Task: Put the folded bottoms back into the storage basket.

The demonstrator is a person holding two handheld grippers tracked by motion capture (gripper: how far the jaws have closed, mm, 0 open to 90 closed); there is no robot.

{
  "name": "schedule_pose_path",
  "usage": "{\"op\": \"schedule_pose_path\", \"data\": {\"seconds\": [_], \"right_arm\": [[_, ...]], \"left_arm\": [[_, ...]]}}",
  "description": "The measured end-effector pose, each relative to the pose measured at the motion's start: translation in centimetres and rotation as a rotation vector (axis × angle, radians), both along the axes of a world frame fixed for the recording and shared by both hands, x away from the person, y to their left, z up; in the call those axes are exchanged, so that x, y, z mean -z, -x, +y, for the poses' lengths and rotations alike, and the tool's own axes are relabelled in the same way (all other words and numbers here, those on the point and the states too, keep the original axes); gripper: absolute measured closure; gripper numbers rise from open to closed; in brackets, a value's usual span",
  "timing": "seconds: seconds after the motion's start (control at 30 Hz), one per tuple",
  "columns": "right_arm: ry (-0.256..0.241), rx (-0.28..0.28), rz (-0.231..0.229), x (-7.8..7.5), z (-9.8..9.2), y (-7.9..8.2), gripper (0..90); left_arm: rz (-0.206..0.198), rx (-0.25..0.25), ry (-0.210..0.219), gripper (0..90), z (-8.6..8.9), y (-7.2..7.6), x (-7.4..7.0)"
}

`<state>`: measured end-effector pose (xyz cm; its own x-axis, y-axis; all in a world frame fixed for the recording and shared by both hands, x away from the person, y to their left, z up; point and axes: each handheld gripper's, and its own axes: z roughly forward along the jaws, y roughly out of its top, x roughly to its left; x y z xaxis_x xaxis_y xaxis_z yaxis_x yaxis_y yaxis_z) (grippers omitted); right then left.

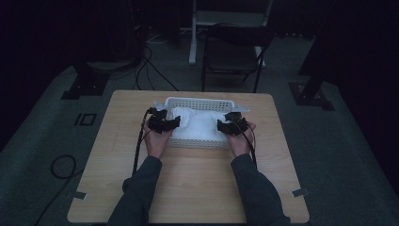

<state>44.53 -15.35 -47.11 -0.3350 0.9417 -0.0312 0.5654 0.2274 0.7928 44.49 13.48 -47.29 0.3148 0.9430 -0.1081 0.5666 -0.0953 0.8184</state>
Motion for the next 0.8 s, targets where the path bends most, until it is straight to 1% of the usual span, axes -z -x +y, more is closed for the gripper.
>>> {"op": "schedule_pose_path", "data": {"seconds": [0.03, 0.07, 0.17, 0.2, 0.23, 0.27, 0.33, 0.43, 0.53, 0.6, 0.7, 0.8], "right_arm": [[-0.007, 0.003, -0.005, -0.1, -0.1, 0.1, 36.7], [-0.023, 0.007, -0.021, -0.5, -0.7, 0.4, 38.1], [-0.063, 0.001, -0.021, -0.7, -1.8, 0.9, 39.4], [-0.063, 0.001, -0.021, -0.7, -1.8, 0.9, 39.4], [-0.069, 0.003, -0.024, -0.8, -2.0, 1.2, 39.6], [-0.088, 0.007, -0.031, -0.6, -2.8, 1.8, 40.1], [-0.099, 0.017, -0.032, -0.4, -3.6, 2.4, 39.7], [-0.134, 0.035, -0.018, 0.2, -4.7, 3.0, 39.6], [-0.149, 0.056, -0.018, 0.7, -5.6, 3.5, 39.6], [-0.152, 0.071, -0.020, 1.0, -6.2, 3.8, 39.6], [-0.151, 0.093, -0.026, 1.3, -7.0, 4.1, 39.6], [-0.142, 0.116, -0.016, 1.9, -7.8, 4.1, 39.4]], "left_arm": [[-0.003, -0.002, 0.010, 33.8, 0.5, 0.2, -0.2], [-0.006, -0.001, 0.016, 33.9, 0.7, 0.4, -0.2], [-0.011, -0.004, 0.046, 34.8, 1.5, 1.1, -0.3], [-0.011, -0.004, 0.046, 35.0, 1.5, 1.1, -0.3], [-0.014, -0.008, 0.065, 35.0, 2.2, 1.7, -0.2], [-0.016, -0.008, 0.075, 35.2, 2.5, 2.0, -0.2], [-0.024, -0.008, 0.083, 35.2, 3.0, 2.5, -0.1], [-0.032, -0.011, 0.090, 35.3, 3.5, 3.3, 0.1], [-0.040, -0.018, 0.092, 35.2, 3.9, 4.0, 0.4], [-0.043, -0.026, 0.096, 35.2, 4.2, 4.4, 0.7], [-0.042, -0.042, 0.082, 35.3, 4.7, 4.9, 1.3], [-0.039, -0.083, 0.061, 35.2, 5.3, 5.3, 2.0]]}}
